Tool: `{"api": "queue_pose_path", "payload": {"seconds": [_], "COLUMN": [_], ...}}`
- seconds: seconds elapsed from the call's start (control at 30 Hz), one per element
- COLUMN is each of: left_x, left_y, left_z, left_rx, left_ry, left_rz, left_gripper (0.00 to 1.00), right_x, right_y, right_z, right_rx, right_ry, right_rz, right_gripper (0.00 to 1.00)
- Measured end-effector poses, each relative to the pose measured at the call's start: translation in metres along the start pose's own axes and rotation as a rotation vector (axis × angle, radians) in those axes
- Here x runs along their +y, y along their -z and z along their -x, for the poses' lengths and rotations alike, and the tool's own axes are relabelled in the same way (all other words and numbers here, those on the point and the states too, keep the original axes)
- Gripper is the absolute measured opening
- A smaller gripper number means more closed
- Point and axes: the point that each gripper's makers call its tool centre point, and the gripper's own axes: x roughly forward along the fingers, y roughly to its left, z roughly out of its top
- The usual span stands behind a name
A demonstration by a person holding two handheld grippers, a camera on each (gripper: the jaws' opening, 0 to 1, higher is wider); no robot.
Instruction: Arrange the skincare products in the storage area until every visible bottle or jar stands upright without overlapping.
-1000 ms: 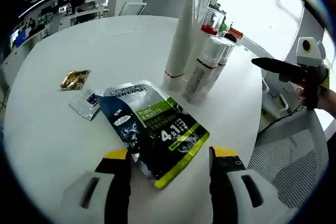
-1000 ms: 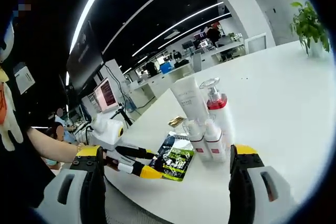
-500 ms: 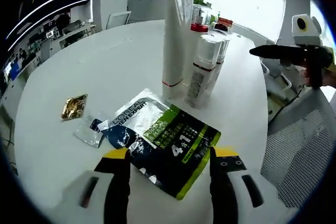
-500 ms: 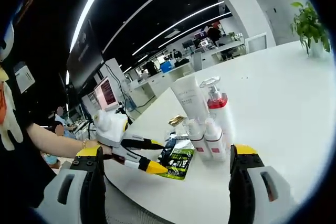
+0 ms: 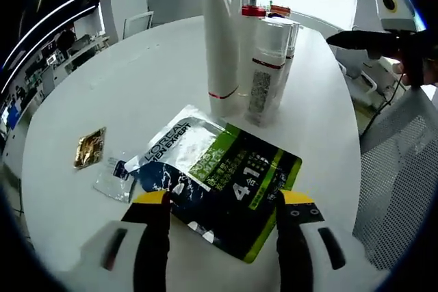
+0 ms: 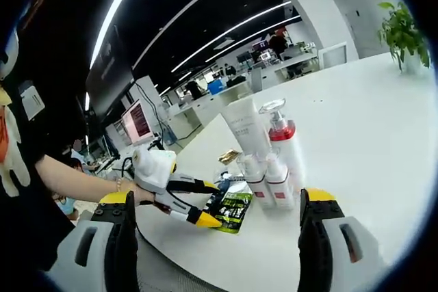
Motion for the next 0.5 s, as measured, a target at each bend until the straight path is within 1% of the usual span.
{"api": "queue_pose_path", "payload": {"seconds": [0.13, 0.3, 0.37, 0.5], "left_x": [0.001, 0.000, 0.000, -0.002], "left_y": [0.001, 0.001, 0.000, -0.010], "left_z": [-0.001, -0.001, -0.001, 0.005], "left_rx": [-0.004, -0.005, -0.011, -0.035], "left_ry": [-0.007, -0.004, 0.001, 0.007], "left_rz": [0.014, 0.014, 0.022, 0.038], "left_gripper": [0.58, 0.59, 0.59, 0.58], "right_x": [0.000, -0.001, -0.002, -0.001], "right_y": [0.000, 0.001, 0.001, 0.001], "right_z": [0.000, 0.000, 0.000, 0.000], "right_rx": [0.000, 0.003, 0.003, 0.004], "right_ry": [0.001, 0.000, 0.000, -0.001], "right_rz": [-0.003, 0.000, 0.000, 0.001], "right_gripper": [1.00, 1.00, 1.00, 1.00]}}
